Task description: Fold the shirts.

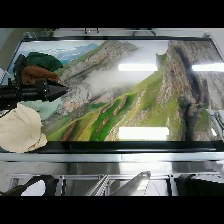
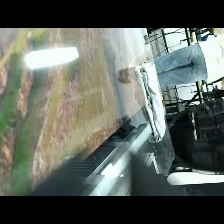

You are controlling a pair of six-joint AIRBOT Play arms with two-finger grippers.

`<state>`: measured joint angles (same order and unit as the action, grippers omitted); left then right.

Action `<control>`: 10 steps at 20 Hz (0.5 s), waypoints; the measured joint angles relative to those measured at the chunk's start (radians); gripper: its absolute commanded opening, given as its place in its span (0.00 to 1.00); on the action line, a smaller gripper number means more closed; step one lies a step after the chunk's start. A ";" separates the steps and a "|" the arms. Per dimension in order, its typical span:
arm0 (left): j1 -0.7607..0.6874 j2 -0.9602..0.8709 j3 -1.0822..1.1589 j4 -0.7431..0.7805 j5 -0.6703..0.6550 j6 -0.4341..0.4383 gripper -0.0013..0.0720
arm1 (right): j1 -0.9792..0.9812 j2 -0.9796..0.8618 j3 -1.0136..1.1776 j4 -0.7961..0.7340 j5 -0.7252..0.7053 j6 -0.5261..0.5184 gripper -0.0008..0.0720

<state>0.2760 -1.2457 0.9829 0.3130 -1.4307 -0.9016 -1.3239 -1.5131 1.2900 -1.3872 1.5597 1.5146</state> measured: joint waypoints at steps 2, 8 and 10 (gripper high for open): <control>0.000 0.000 0.031 0.000 -0.023 0.002 0.01 | 0.063 0.009 0.001 0.132 0.003 -0.022 0.03; 0.004 0.024 0.139 0.007 -0.081 -0.021 0.01 | 0.411 0.162 -0.010 0.382 -0.097 -0.113 0.03; 0.004 0.079 0.110 0.033 -0.089 -0.025 0.02 | 0.572 0.267 -0.050 0.412 -0.149 -0.130 0.03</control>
<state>0.2802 -1.1664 1.0931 0.3458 -1.5200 -0.9268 -0.7521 -1.2461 1.2404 -0.9752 1.4105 1.3842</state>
